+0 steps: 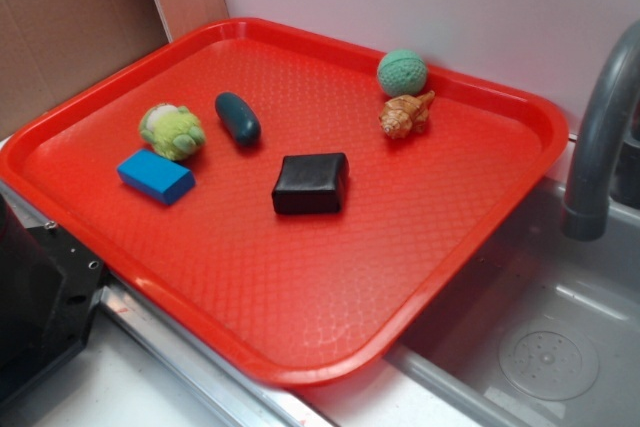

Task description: Grab the shell.

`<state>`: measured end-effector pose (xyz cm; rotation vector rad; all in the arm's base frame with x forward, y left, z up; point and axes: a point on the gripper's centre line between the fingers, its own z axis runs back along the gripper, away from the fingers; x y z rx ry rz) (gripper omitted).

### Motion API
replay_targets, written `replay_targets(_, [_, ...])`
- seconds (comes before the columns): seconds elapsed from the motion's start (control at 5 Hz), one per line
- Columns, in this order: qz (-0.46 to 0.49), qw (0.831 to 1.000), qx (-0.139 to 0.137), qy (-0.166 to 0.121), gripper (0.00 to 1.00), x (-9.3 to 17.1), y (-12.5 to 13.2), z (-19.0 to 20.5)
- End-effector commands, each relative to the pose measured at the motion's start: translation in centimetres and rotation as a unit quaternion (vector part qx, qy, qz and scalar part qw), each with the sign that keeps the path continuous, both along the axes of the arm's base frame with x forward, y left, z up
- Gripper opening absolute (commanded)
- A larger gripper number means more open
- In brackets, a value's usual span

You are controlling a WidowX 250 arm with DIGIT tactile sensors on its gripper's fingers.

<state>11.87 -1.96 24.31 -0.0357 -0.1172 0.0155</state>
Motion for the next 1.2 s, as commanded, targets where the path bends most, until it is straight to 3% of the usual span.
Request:
replay_targets(0.0, [0.0,1.0,0.0,0.0,1.0,0.0,0.0,0.0])
replay_targets(0.2, [0.083,0.996,-0.004,-0.042,1.0,4.0,-1.0,-2.7])
replay_targets(0.4, [0.164,0.985,0.003,-0.054,1.0,7.7,-2.0,-5.5])
replay_targets(1.0, [0.164,0.985,0.003,-0.054,1.0,7.7,-2.0,-5.5])
